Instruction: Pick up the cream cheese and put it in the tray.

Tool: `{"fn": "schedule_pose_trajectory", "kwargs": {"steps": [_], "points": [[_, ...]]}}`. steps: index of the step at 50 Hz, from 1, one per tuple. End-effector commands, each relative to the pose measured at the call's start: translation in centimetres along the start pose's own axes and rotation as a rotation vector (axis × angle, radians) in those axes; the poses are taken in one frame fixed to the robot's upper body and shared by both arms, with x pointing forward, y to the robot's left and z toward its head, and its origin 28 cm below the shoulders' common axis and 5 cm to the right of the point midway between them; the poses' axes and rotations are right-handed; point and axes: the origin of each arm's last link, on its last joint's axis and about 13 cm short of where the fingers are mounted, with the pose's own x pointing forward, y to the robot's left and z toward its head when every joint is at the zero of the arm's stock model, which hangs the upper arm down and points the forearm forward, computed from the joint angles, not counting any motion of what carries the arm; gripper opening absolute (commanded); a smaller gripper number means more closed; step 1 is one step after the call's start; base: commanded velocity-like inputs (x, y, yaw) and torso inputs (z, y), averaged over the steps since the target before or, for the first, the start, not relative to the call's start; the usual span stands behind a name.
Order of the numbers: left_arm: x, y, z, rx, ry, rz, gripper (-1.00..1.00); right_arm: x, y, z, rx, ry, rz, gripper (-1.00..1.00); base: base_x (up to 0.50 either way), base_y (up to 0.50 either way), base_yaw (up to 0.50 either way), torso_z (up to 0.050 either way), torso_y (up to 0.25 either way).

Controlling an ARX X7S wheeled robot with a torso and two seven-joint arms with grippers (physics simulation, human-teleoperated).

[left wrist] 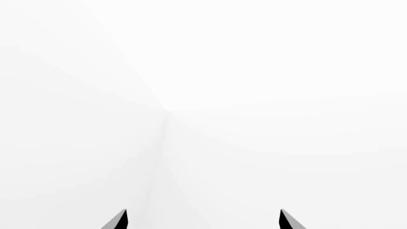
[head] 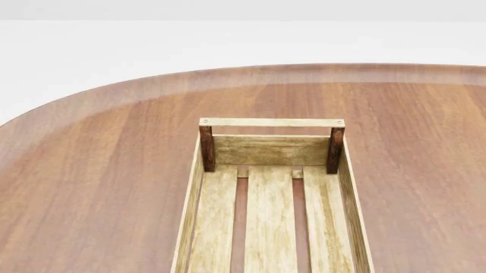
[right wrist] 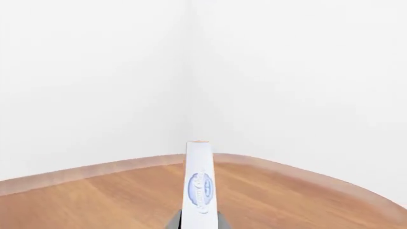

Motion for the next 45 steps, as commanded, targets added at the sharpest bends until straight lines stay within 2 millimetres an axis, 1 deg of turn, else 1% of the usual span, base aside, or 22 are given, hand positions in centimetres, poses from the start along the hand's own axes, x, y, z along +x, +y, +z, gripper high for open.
{"fn": "schedule_pose_trajectory", "kwargs": {"steps": [1, 9, 10, 11, 12, 14, 15, 16, 18, 20, 24, 30, 41, 45], "points": [[0.0, 0.0, 0.0, 0.001, 0.000, 0.001, 1.00, 1.0, 1.3, 2.0, -0.052, -0.098, 0.064, -1.00, 0.00, 0.00, 0.00, 0.000, 0.000], [0.0, 0.0, 0.0, 0.002, -0.001, 0.000, 1.00, 2.3, 2.7, 2.9, -0.089, -0.130, 0.174, -1.00, 0.00, 0.00, 0.00, 0.000, 0.001], [0.0, 0.0, 0.0, 0.002, -0.001, 0.000, 1.00, 2.4, 2.9, 3.0, -0.085, -0.142, 0.220, -1.00, 0.00, 0.00, 0.00, 0.000, 0.000], [0.0, 0.1, 0.0, 0.002, -0.002, 0.000, 1.00, 2.5, 3.0, 3.0, -0.081, -0.141, 0.224, -1.00, 0.00, 0.00, 0.00, 0.000, 0.000], [0.1, 0.1, 0.0, 0.002, -0.002, 0.001, 1.00, 2.8, 3.3, 3.3, -0.058, -0.151, 0.293, -1.00, 0.00, 0.00, 0.00, 0.000, 0.000], [0.1, 0.1, 0.0, 0.002, -0.002, 0.001, 1.00, 3.2, 3.4, 3.5, -0.081, -0.155, 0.271, -1.00, 0.00, 0.00, 0.00, 0.000, 0.000], [0.1, 0.1, 0.0, 0.002, -0.002, 0.001, 1.00, 3.3, 3.5, 3.6, -0.072, -0.161, 0.316, -1.00, 0.00, 0.00, 0.00, 0.000, 0.000], [0.1, 0.0, 0.0, 0.002, -0.001, 0.001, 1.00, 3.6, 3.6, 3.9, -0.068, -0.154, 0.298, -1.00, 0.00, 0.00, 0.00, 0.000, 0.000], [0.1, 0.0, -0.1, 0.002, -0.001, 0.000, 1.00, 3.7, 3.7, 4.4, -0.072, -0.194, 0.358, -1.00, 0.00, 0.00, 0.00, 0.000, 0.000], [0.1, 0.0, -0.1, 0.003, 0.000, 0.000, 1.00, 3.9, 3.9, 4.5, -0.081, -0.188, 0.347, -1.00, 0.00, 0.00, 0.00, 0.000, 0.000], [0.1, 0.0, -0.1, 0.002, 0.000, 0.000, 1.00, 4.3, 4.1, 5.3, -0.060, -0.209, 0.418, -1.00, 0.00, 0.00, 0.00, 0.000, 0.000], [0.1, 0.0, -0.2, 0.003, 0.002, -0.002, 1.00, 5.1, 4.7, 6.5, -0.087, -0.237, 0.435, -1.00, 0.00, 0.00, 0.00, 0.000, 0.002], [0.0, 0.0, -0.2, 0.003, 0.003, -0.004, 1.00, 5.5, 5.5, 7.4, -0.133, -0.263, 0.482, -1.00, 0.00, 0.00, 0.00, 0.000, 0.000], [0.0, -0.1, -0.2, 0.003, 0.003, -0.004, 1.00, 5.8, 5.9, 8.1, -0.149, -0.279, 0.506, -1.00, 0.00, 0.00, 0.00, 0.000, 0.000]]}}
